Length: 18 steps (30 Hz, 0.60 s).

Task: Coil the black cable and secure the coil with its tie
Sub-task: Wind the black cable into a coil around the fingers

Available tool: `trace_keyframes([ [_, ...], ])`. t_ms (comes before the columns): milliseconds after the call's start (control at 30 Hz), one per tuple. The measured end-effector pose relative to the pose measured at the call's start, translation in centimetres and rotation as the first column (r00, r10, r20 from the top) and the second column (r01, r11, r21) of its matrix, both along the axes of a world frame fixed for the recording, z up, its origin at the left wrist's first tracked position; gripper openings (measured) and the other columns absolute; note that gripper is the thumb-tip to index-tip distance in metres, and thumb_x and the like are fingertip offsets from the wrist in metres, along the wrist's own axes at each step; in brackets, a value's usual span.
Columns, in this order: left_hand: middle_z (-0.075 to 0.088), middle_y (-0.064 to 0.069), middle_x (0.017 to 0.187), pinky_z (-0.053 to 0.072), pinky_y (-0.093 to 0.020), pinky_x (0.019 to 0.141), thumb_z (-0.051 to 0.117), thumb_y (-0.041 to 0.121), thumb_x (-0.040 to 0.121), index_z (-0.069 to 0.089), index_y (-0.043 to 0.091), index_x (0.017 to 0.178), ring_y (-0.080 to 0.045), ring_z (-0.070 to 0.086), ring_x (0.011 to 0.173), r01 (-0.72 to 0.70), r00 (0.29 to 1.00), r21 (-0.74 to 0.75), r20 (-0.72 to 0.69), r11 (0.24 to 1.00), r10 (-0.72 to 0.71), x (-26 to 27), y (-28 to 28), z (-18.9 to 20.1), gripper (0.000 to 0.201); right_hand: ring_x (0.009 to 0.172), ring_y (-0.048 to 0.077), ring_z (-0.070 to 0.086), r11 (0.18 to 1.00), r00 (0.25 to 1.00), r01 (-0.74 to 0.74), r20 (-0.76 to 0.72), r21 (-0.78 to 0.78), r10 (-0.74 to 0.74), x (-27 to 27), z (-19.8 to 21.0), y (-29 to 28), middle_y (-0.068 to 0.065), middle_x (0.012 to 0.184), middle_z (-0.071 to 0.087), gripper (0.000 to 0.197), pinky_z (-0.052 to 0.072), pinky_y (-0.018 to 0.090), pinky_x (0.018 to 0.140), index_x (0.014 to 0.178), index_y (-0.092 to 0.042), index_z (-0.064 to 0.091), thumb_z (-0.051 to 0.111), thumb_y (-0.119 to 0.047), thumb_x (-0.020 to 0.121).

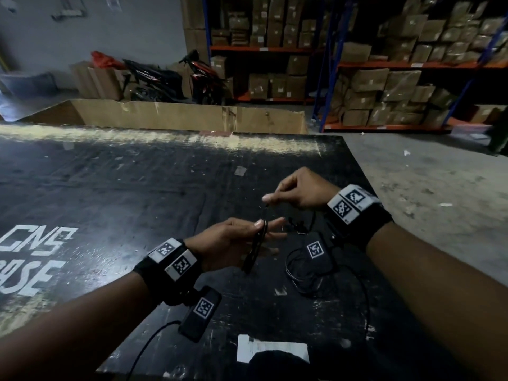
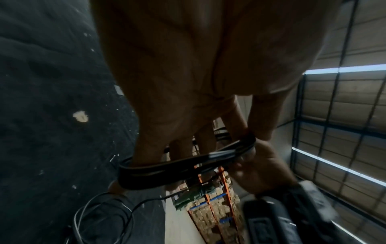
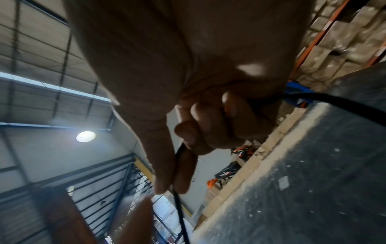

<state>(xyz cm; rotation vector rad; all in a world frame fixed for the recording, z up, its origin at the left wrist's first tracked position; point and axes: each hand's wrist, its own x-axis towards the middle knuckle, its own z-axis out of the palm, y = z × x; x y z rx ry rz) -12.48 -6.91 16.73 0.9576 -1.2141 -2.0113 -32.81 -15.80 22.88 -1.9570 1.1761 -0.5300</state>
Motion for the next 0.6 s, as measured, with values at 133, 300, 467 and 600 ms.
trace_keyframes([
  [133,0.065,-0.008,0.144,0.053,-0.043,0.086,0.051,0.036,0.099,0.062,0.022,0.138,-0.031,0.061,0.133,-0.151,0.987,-0.014,0.055,0.988,0.152,0.4,-0.9,-0.1,0.043,0.038,-0.003,0.05,0.995,1.0,-0.026,0.013,-0.095,0.028,1.1,1.4,1.7,-0.014,0.04,0.061,0.019,0.032,0.008,0.042,0.081,-0.008,0.083,0.077,-0.025,0.087],
  [300,0.077,-0.001,0.123,0.041,-0.063,0.103,0.047,0.039,0.102,0.069,0.03,0.127,-0.021,0.074,0.112,-0.274,0.962,-0.077,-0.008,0.959,0.274,1.0,-2.1,0.4,0.035,0.039,-0.003,0.05,0.997,0.971,0.052,0.238,-0.06,-0.036,1.8,0.3,4.0,-0.002,0.053,0.066,0.02,0.037,0.01,0.045,0.092,-0.002,0.081,0.068,-0.016,0.094],
  [467,0.061,-0.005,0.148,0.032,-0.068,0.116,0.046,0.046,0.099,0.058,0.042,0.142,-0.032,0.061,0.132,-0.325,0.926,-0.07,-0.227,0.943,0.302,2.2,-3.6,1.8,0.044,0.04,0.009,0.041,0.982,0.819,-0.043,0.57,0.186,-0.072,1.8,-3.9,5.4,0.011,0.059,0.061,0.026,0.029,0.019,0.041,0.111,0.0,0.076,0.062,-0.017,0.097],
  [600,0.053,-0.008,0.156,0.04,-0.075,0.104,0.046,0.046,0.099,0.054,0.041,0.144,-0.039,0.048,0.144,-0.321,0.884,-0.077,-0.381,0.944,0.27,3.3,-4.2,3.4,0.046,0.047,0.012,0.042,0.912,0.76,-0.09,0.619,0.401,-0.197,1.4,-8.1,5.9,0.002,0.057,0.06,0.03,0.026,0.02,0.043,0.103,-0.009,0.08,0.069,-0.03,0.085],
])
